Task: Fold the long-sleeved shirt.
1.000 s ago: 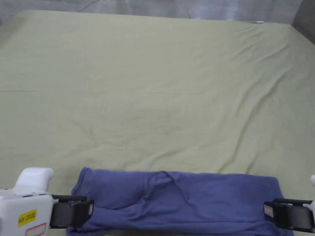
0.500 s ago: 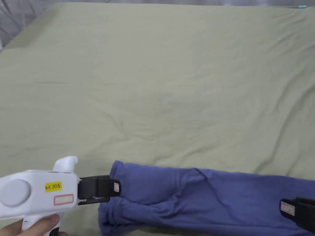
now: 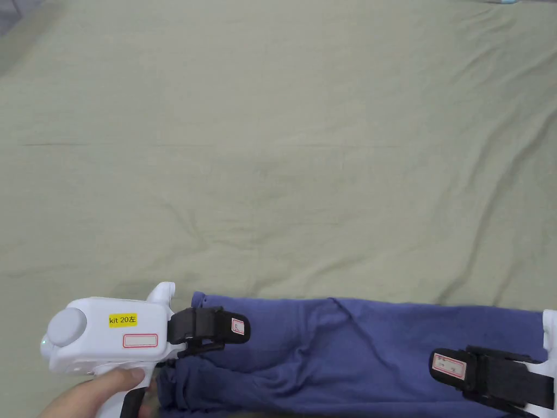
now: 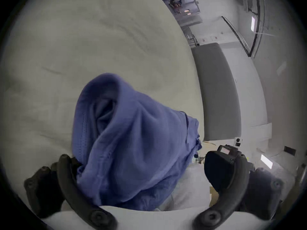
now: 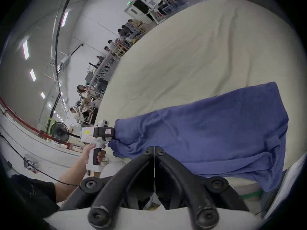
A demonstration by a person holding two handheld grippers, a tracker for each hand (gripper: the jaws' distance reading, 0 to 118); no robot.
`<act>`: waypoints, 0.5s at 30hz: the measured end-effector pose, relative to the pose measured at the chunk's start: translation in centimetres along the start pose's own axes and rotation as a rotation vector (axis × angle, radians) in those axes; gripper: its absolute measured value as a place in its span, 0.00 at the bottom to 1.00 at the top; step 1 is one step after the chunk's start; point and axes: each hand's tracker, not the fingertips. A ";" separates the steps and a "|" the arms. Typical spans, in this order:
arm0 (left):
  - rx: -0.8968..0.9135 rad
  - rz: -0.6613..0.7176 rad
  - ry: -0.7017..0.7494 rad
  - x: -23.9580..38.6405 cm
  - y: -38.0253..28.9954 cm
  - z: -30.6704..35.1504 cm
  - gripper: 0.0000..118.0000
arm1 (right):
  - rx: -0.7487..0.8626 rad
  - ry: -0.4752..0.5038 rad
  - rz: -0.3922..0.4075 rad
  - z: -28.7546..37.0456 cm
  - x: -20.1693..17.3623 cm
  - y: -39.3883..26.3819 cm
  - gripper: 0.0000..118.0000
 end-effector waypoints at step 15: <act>0.134 0.151 -0.169 -2.0 -1.0 10.2 0.07 | 0.043 -0.001 0.014 0.7 -4.1 1.0 0.00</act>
